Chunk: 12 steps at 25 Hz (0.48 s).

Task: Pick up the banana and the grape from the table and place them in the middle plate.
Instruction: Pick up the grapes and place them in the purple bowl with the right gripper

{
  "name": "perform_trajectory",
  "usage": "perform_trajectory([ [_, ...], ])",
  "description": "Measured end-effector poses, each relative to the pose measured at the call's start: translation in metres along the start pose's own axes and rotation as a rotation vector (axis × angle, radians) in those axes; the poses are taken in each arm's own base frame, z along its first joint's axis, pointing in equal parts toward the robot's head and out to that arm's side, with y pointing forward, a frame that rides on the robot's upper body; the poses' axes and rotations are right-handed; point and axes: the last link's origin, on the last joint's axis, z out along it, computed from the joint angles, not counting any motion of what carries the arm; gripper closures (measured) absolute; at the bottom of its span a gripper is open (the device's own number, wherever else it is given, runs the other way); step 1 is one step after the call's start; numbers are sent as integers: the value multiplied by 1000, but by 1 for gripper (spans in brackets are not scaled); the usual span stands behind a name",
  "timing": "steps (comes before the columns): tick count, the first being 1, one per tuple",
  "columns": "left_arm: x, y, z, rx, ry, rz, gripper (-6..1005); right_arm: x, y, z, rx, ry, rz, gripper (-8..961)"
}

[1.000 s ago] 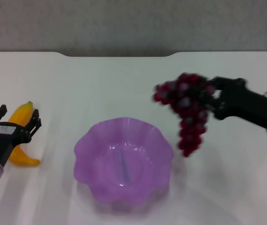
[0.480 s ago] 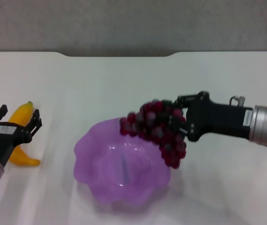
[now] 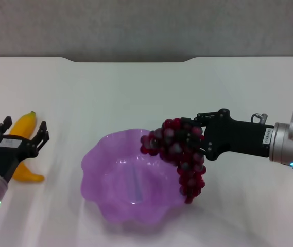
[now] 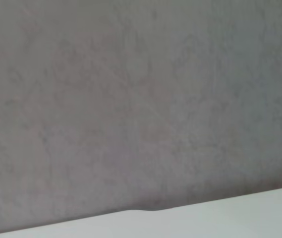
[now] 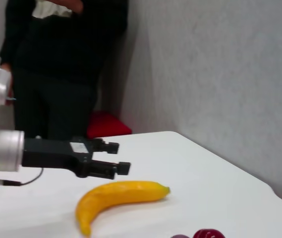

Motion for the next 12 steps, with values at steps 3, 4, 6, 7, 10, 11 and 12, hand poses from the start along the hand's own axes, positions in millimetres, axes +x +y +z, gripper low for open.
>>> perform_trajectory([
  [3,0,2,2,-6,-8,1,106,1,-1,0,12,7,0,689],
  [4,0,2,3,-8,-9,1,106,1,-2,1,12,8,-1,687],
  [6,1,3,3,-10,-9,2,106,1,-2,1,12,9,-4,684],
  [7,1,3,4,-11,-10,2,106,-1,-2,2,12,7,-9,682],
  [10,1,3,4,-11,-10,2,106,-7,-5,4,14,-5,-29,677],
  [11,1,3,4,-11,-10,2,106,-9,-6,5,14,-10,-38,675],
  [12,1,3,4,-11,-10,2,106,-12,-7,6,14,-17,-48,673],
])
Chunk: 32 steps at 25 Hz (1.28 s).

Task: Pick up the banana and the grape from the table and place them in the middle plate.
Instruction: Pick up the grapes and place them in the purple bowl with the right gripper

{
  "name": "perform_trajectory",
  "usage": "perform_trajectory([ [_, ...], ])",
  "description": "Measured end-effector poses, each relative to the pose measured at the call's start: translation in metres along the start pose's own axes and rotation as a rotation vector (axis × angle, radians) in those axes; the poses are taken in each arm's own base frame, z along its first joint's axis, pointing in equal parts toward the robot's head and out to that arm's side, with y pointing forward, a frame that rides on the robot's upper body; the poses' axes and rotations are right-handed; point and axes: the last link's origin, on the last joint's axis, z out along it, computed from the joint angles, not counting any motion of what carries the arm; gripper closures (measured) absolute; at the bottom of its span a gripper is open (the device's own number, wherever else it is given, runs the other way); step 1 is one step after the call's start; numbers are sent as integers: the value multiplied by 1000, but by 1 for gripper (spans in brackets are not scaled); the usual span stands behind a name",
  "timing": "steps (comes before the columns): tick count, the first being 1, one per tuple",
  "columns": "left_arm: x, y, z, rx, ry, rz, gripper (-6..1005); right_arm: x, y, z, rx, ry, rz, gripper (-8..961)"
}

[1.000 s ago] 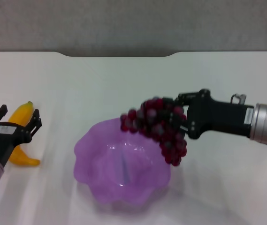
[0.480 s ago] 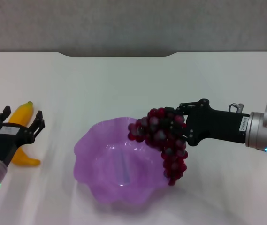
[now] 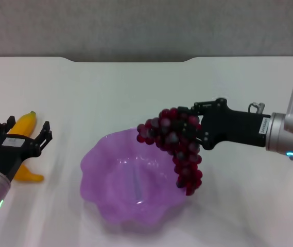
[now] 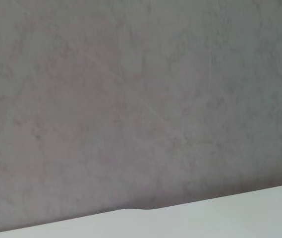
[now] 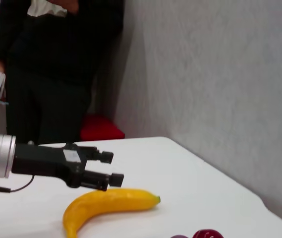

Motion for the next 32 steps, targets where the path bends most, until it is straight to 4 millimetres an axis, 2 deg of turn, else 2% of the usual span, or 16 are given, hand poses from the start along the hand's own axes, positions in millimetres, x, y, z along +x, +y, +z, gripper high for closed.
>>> perform_trajectory([
  [9,-1,2,-1,-11,-5,7,106,-27,-5,9,-22,-78,-68,679],
  [14,-2,1,-1,-10,-6,8,105,-32,-5,8,-24,-116,-61,675],
  [17,-1,1,-1,-10,-6,8,105,-28,-3,9,-28,-97,-55,667],
  [22,-1,1,-1,-10,-5,7,105,-9,6,17,-38,-4,-41,655],
  [26,-2,1,-1,-10,-6,6,105,6,11,21,-37,71,-40,577],
  [32,-2,2,-2,-10,-6,5,105,5,11,26,-45,89,-34,460],
])
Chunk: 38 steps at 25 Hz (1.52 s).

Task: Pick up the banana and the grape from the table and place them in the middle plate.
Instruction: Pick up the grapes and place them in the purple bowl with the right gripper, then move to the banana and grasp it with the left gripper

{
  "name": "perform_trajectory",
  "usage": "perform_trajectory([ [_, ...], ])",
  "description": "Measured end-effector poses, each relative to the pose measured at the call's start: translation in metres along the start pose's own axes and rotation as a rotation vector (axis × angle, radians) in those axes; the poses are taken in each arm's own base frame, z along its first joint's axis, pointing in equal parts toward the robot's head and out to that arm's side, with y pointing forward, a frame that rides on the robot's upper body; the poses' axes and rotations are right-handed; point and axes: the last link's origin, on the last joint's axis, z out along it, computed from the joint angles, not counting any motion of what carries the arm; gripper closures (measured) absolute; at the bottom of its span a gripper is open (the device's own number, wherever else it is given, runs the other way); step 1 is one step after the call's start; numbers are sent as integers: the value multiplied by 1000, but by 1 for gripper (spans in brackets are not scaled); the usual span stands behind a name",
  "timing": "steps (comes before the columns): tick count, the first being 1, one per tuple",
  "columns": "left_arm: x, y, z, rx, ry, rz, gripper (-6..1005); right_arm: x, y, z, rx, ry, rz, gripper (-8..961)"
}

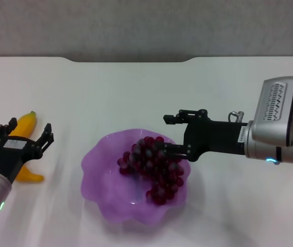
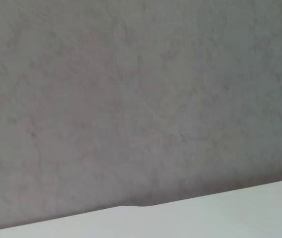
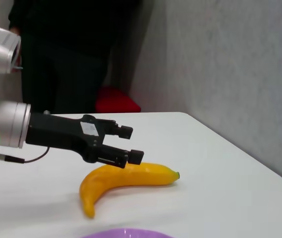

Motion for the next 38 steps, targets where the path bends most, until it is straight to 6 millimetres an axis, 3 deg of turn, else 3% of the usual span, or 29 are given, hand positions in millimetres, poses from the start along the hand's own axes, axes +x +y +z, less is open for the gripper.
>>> perform_trajectory([
  [5,-1,0,-1,1,-1,0,105,-7,-2,1,1,-14,-2,330],
  [9,-2,-2,-2,5,-7,3,106,-26,-9,1,12,-63,-30,203],
  [15,-4,-3,-3,8,-10,3,107,-41,-26,-31,134,-149,-43,273],
  [20,-4,-3,-3,9,-10,1,107,-38,-37,-79,307,-253,4,395],
  [24,-4,-6,-4,21,-11,-9,108,-19,-42,-123,479,-350,48,494],
  [26,-3,-6,-3,26,-9,-17,108,-6,-37,-148,567,-433,69,560],
  [30,-2,-8,-2,47,-5,-52,108,26,-7,-189,787,-644,39,726],
  [33,-2,-9,0,67,-15,-82,109,48,16,-204,931,-671,-2,844],
  [36,-3,-11,4,94,-40,-119,109,62,27,-204,974,-619,2,958],
  [38,-4,-13,8,113,-62,-143,109,70,29,-199,967,-571,29,955],
])
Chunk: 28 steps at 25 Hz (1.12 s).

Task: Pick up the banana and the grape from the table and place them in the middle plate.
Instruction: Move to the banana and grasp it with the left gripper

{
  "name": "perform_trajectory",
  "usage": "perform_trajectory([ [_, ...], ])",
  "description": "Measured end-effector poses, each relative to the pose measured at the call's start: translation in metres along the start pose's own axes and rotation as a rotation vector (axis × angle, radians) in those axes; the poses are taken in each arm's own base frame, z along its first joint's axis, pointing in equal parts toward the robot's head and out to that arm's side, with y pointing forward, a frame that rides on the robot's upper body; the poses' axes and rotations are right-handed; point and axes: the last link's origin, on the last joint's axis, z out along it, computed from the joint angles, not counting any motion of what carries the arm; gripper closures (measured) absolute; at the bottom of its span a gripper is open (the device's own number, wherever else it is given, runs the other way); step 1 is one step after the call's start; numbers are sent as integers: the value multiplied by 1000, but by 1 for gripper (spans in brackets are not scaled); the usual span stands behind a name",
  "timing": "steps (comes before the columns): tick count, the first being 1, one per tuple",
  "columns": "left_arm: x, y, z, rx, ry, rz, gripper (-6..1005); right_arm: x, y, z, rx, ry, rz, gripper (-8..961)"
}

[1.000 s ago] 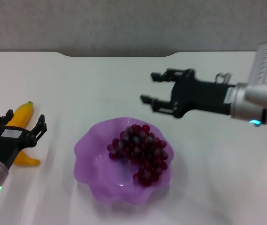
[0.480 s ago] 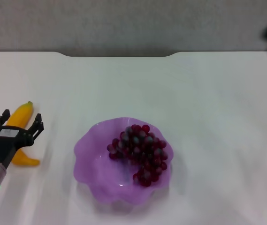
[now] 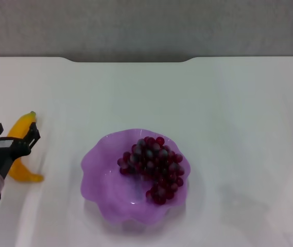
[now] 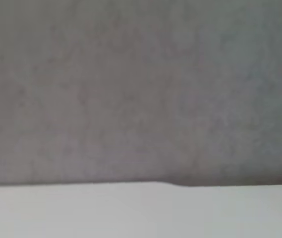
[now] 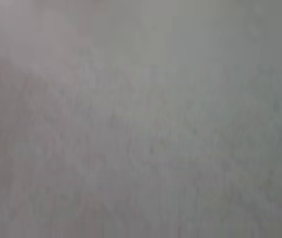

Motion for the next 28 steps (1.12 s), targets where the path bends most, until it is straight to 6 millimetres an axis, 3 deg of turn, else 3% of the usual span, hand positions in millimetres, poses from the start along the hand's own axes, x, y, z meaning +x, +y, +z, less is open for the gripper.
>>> perform_trajectory([
  [9,-4,-9,15,71,-105,-46,111,14,17,3,-71,70,19,953],
  [28,-26,-20,8,84,-248,110,113,8,26,3,-118,27,40,953],
])
